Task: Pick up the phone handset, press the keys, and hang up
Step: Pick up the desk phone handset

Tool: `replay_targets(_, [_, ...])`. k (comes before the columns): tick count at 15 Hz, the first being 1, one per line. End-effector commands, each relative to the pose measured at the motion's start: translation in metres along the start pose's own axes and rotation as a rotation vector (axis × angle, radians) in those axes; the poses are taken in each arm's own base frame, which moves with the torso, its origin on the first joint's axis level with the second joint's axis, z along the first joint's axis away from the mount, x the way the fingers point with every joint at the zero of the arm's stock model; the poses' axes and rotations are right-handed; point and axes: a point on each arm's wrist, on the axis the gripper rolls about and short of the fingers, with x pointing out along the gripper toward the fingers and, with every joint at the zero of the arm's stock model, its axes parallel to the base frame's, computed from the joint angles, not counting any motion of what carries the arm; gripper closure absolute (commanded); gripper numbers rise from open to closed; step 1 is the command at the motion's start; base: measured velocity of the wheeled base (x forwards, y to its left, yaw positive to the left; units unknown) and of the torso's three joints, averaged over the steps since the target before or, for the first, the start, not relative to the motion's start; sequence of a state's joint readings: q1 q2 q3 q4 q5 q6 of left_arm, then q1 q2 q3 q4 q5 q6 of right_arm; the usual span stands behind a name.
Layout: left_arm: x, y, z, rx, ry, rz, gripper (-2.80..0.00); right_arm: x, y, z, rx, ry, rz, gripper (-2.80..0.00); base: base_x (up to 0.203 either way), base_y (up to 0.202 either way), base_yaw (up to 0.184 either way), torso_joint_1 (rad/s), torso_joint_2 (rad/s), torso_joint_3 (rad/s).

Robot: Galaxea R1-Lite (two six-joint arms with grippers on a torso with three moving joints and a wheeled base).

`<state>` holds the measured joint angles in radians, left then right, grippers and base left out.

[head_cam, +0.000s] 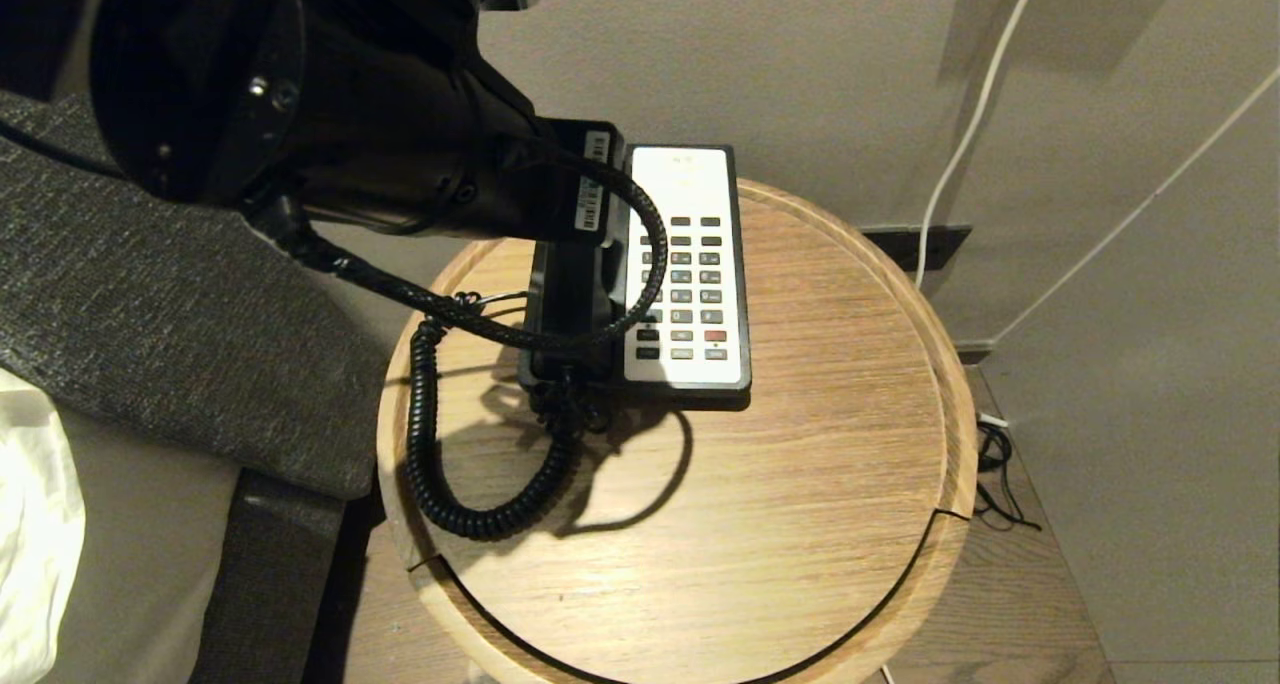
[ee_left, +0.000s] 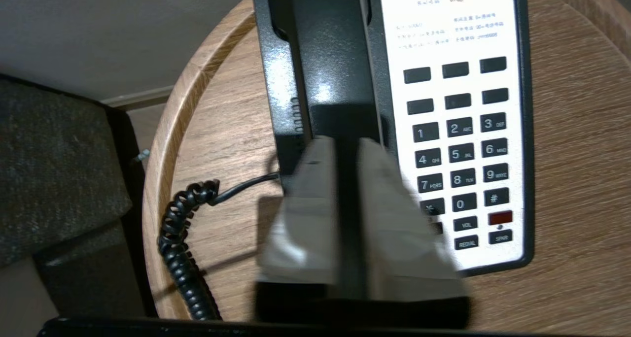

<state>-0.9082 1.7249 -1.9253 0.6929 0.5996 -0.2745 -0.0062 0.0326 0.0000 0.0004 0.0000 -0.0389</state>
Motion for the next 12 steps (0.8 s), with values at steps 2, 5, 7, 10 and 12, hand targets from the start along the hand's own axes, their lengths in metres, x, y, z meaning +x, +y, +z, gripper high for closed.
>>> replay_targets(2, [-0.002, -0.002, 0.0, -0.006, -0.005, -0.003, -2.8, 0.0, 0.0, 0.0, -0.001, -0.001, 0.0, 0.0, 0.0, 0.0, 0.0, 0.0, 0.0, 0.0])
replay_targets(5, [0.003, -0.004, -0.002, 0.0, 0.006, 0.005, -2.8, 0.0, 0.0, 0.0, -0.001, -0.001, 0.0, 0.0, 0.0, 0.0, 0.0, 0.0, 0.0, 0.0])
replay_targets(7, [0.01, -0.007, -0.005, 0.009, 0.021, 0.017, -2.8, 0.0, 0.0, 0.0, -0.001, -0.001, 0.0, 0.0, 0.0, 0.0, 0.0, 0.0, 0.0, 0.0])
replay_targets(10, [0.022, -0.009, -0.008, 0.016, 0.036, 0.046, -2.8, 0.0, 0.0, 0.0, 0.0, -0.001, 0.0, 0.0, 0.0, 0.0, 0.0, 0.0, 0.0, 0.0])
replay_targets(12, [0.03, -0.006, -0.008, 0.011, 0.041, 0.072, -2.8, 0.0, 0.0, 0.0, -0.001, -0.001, 0.0, 0.0, 0.0, 0.0, 0.0, 0.0, 0.0, 0.0])
